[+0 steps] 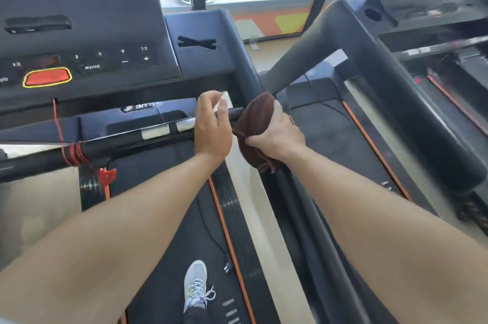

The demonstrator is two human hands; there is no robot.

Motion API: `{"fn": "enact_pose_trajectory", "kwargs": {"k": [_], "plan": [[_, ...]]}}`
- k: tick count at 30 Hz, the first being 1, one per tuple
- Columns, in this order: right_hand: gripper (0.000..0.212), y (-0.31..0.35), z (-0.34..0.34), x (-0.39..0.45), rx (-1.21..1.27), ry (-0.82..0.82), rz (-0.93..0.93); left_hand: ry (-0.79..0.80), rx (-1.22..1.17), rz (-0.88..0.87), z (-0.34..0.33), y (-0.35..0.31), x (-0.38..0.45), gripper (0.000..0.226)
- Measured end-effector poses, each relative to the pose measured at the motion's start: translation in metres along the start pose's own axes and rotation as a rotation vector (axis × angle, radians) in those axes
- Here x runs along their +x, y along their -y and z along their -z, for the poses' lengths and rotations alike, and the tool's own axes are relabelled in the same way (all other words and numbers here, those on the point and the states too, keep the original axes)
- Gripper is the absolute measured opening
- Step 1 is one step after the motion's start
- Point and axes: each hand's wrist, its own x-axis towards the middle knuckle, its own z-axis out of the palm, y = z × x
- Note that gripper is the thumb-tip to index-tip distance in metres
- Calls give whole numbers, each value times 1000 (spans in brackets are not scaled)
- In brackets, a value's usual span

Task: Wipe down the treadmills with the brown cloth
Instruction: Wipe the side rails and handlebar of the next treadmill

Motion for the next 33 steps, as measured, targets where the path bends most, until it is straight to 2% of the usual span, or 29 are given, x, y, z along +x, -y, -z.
{"fn": "enact_pose_trajectory", "kwargs": {"k": [2, 5, 8, 14, 23, 29, 33], "plan": [[123, -16, -11, -27, -111, -30, 17, 74, -54, 35, -16, -2, -59, 40], [107, -47, -23, -70, -182, -60, 72, 219, -293, 276, -40, -18, -155, 56], [96, -86, -31, -116, -144, -66, 134, 209, -344, 442, -52, -35, -221, 59], [109, -143, -42, -196, -112, -59, 197, 302, -350, 466, -40, -37, -310, 74], [109, -204, -63, -264, -52, -128, 239, 264, -310, 464, -35, -46, -389, 64], [99, -209, -78, -276, -53, -255, 205, 266, -253, 444, -29, -46, -390, 45], [96, -211, -73, -274, 64, -207, 197, 216, -231, 515, -30, -47, -367, 24]]}}
